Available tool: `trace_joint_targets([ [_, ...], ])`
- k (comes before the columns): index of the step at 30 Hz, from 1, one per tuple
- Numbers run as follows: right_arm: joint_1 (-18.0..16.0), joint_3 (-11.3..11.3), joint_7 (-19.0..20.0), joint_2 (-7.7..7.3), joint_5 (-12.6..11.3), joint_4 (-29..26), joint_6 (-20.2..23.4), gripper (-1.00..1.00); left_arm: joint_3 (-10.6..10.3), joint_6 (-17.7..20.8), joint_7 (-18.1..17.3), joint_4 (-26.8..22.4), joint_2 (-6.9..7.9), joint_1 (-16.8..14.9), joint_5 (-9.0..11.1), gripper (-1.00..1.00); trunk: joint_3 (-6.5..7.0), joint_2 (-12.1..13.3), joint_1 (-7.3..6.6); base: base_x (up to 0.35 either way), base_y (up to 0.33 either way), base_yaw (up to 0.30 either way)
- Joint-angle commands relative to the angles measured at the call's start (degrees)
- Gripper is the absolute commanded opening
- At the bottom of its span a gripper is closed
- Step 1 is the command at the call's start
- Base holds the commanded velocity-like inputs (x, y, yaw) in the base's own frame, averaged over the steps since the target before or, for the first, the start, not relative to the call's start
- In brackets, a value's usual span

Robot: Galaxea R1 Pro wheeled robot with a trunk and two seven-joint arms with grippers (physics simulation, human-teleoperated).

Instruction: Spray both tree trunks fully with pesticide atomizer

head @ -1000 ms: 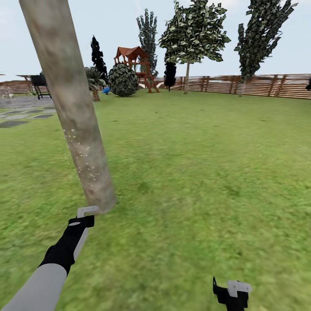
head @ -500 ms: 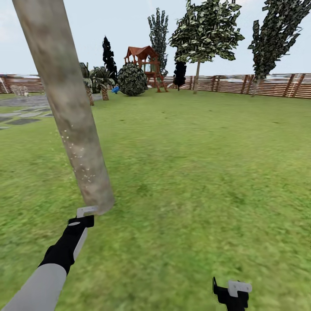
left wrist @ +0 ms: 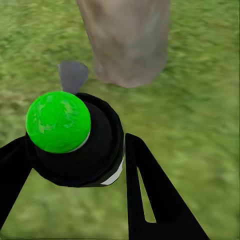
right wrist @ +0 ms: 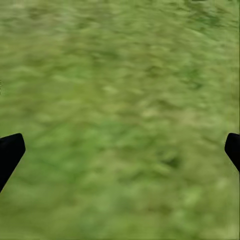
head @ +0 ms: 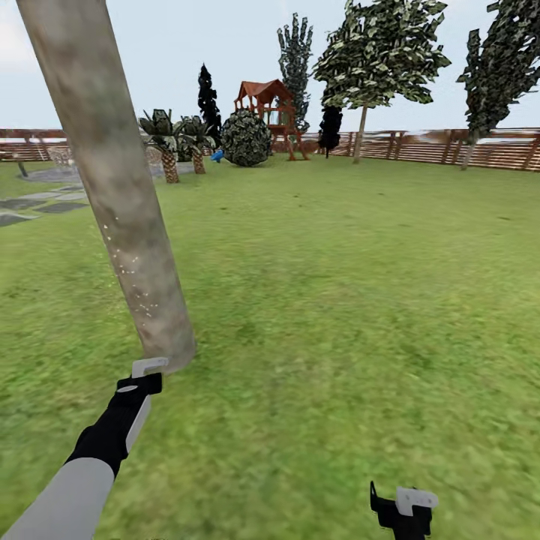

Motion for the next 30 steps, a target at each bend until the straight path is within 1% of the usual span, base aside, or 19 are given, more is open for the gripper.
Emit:
trace_joint_targets([
  [1,-0.01,0.0,0.0,0.01,0.0,-0.01,-0.01,1.0,0.0,-0.01,0.0,0.0,0.01,0.0,-0.03,-1.0,0.0,0.0,0.0,0.088,-0.271,0.276],
  [9,0.01,0.0,0.0,0.0,0.0,0.01,-0.05,1.0,0.0,-0.02,0.05,-0.08,0.04,-0.03,-0.02,-1.0,0.0,0.0,0.0,0.123,-0.271,0.271],
  [15,0.0,0.0,0.0,-0.01,0.0,0.0,-0.03,1.0,0.11,0.03,0.76,-0.02,0.17,-0.03,0.03,-1.0,0.0,0.0,0.0,0.143,-0.271,0.032],
  [19,-0.01,0.01,0.0,0.01,0.0,0.01,0.0,1.0,0.76,-0.01,0.78,-0.01,0.21,0.0,0.06,-1.0,0.0,0.0,0.0,0.144,-0.271,0.062],
  [30,0.01,0.01,0.0,0.01,0.0,0.01,-0.06,1.0,0.79,-0.02,0.74,0.0,0.08,-0.01,0.06,-1.0,0.0,0.0,0.0,0.211,-0.215,0.26],
])
